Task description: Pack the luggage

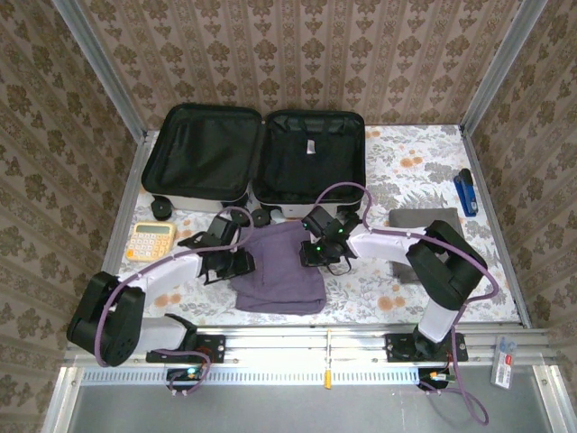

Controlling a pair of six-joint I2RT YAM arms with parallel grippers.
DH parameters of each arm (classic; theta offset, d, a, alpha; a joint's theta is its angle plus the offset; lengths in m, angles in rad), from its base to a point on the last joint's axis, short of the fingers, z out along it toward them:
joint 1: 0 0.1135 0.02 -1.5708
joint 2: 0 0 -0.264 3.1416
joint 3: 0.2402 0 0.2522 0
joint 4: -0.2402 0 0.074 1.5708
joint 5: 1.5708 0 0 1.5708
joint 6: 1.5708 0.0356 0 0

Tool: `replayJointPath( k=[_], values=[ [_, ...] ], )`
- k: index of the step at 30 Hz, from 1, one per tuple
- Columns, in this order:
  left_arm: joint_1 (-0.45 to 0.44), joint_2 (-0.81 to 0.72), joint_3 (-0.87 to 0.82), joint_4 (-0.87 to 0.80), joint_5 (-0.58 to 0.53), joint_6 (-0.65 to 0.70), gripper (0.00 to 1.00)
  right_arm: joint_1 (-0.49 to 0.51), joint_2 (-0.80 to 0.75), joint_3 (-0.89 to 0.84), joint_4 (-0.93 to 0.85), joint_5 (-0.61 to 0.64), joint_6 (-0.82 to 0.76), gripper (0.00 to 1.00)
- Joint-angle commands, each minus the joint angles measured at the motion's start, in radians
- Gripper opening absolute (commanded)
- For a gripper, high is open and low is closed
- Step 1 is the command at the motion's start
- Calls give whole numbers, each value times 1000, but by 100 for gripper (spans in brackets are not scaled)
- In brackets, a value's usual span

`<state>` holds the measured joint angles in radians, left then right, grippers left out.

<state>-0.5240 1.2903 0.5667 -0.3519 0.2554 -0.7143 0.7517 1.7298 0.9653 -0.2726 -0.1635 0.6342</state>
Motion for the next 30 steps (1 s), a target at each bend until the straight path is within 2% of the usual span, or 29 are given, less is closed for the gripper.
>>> replayJointPath(
  k=[1, 3, 8, 15, 19, 24, 30],
  values=[
    [-17, 47, 17, 10, 26, 38, 9, 10, 1, 33, -12, -13, -2, 0],
    [-21, 45, 31, 0, 28, 48, 0, 10, -5, 44, -25, -11, -13, 0],
    [-28, -3, 75, -84, -16, 68, 0, 9, -45, 79, -71, -13, -42, 0],
    [-28, -159, 202, -241, -45, 104, 0, 3, -150, 165, -168, -19, -101, 0],
    [-28, -191, 284, -332, -63, 129, 0, -11, -207, 197, -197, -30, -120, 0],
    [-21, -217, 329, -322, -75, 142, 0, -43, -265, 250, -251, -34, -155, 0],
    [-19, -172, 439, -260, -47, 181, 0, -117, -300, 319, -304, -41, -199, 0]
  ],
)
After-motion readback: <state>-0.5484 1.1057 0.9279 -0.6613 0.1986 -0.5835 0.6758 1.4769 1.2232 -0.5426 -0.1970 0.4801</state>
